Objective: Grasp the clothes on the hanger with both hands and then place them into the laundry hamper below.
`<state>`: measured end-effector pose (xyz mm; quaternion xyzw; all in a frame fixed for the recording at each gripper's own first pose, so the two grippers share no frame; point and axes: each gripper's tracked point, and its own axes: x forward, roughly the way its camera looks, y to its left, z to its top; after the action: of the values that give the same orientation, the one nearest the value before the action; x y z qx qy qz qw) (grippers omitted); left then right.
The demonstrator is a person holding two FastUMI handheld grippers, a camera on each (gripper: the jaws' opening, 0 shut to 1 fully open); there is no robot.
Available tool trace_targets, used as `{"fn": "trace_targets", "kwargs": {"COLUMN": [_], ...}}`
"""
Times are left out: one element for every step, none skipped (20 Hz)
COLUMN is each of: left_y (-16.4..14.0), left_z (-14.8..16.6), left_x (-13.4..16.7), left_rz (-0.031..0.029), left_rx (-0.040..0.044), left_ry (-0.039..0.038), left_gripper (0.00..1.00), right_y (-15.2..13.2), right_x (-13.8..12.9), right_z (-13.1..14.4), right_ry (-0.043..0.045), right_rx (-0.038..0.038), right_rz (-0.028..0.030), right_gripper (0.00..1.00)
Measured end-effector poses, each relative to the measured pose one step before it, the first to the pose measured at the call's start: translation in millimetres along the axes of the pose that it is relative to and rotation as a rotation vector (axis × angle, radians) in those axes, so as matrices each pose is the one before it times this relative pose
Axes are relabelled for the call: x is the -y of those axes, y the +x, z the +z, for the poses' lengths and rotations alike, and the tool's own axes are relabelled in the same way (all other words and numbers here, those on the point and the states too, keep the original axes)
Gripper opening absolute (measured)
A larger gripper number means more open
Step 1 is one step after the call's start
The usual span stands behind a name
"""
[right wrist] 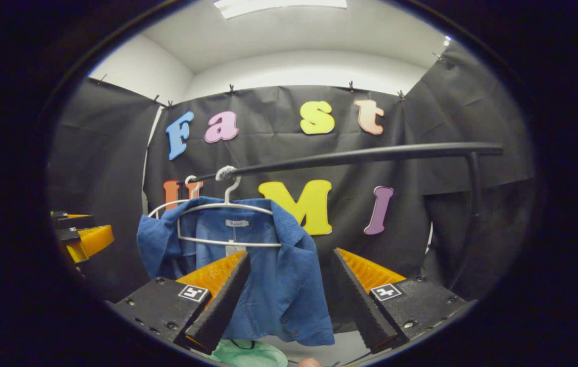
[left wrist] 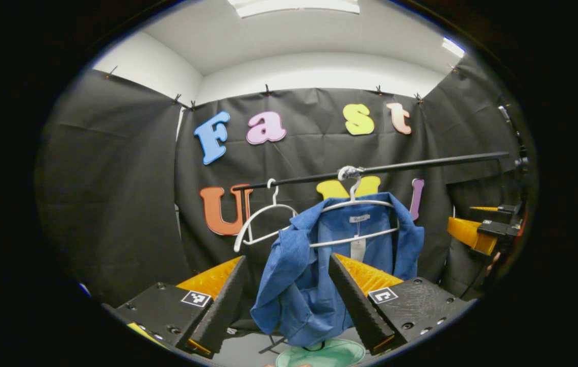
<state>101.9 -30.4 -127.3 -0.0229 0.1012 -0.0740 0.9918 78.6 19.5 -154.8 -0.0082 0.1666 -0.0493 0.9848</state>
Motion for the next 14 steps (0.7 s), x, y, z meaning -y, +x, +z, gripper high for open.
{"fn": "trace_targets", "kwargs": {"left_y": [7.50,8.98,10.65,8.91,8.85,9.93,9.39,6.51,7.65,6.11,5.74,6.57,6.09,4.83], "left_z": [-8.07,-6.12,-8.72,-6.69,-7.42,-6.98,-6.24,-5.82,-5.55,-5.19,-2.74,-3.04,-1.63,-2.37], "left_x": [-0.01,0.08,-1.20,-1.12,-0.55,-0.05,-0.35,-1.47,-2.65,-0.86,-0.67,-0.57,0.65,0.51], "left_rz": [0.00085,0.00079,0.00248,0.00247,0.00250,-0.00235,-0.00071,-0.00239,0.00086,-0.00401,0.00095,-0.00269,-0.00104,-0.00064], "left_rx": [-0.01653,-0.00501,-0.01615,-0.00717,-0.01640,-0.00679,-0.01273,-0.00684,-0.01174,-0.01186,-0.00513,-0.00609,-0.00094,-0.00513], "left_ry": [0.00221,0.00258,0.00546,0.00730,0.00734,0.00509,0.00652,0.00528,0.00561,0.00317,0.00422,0.00307,0.00310,0.00355], "left_gripper": [0.96,0.96,0.96,0.96,0.96,0.96,0.96,0.96,0.96,0.96,0.97,0.96,0.97,0.96], "right_y": [8.67,10.01,8.72,8.64,8.88,8.29,8.35,8.52,8.20,8.08,8.84,7.37,7.42,7.16], "right_x": [-3.18,-2.03,-1.20,0.54,-0.01,1.09,-0.16,0.91,0.48,1.02,1.27,0.59,0.44,1.30], "right_z": [-7.91,-6.95,-8.19,-6.72,-6.79,-6.74,-5.76,-5.73,-6.57,-6.10,-6.70,-5.41,-5.84,-3.67], "right_ry": [-0.00123,-0.00052,-0.00191,-0.00347,-0.00108,-0.00133,0.00284,0.00320,0.00452,0.00451,0.00644,0.00667,0.00646,0.00802], "right_rx": [-0.01676,-0.01700,-0.01631,-0.01788,-0.01567,-0.01964,-0.01267,-0.01496,-0.01423,-0.01619,-0.01540,-0.01543,-0.01411,-0.01153], "right_rz": [0.00739,0.00348,0.00332,-0.00068,-0.00089,-0.00205,-0.00029,-0.00259,-0.00145,-0.00179,-0.00374,-0.00041,-0.00613,-0.00461], "right_gripper": [1.00,1.00,1.00,1.00,1.00,1.00,1.00,1.00,1.00,1.00,1.00,1.00,1.00,1.00]}}
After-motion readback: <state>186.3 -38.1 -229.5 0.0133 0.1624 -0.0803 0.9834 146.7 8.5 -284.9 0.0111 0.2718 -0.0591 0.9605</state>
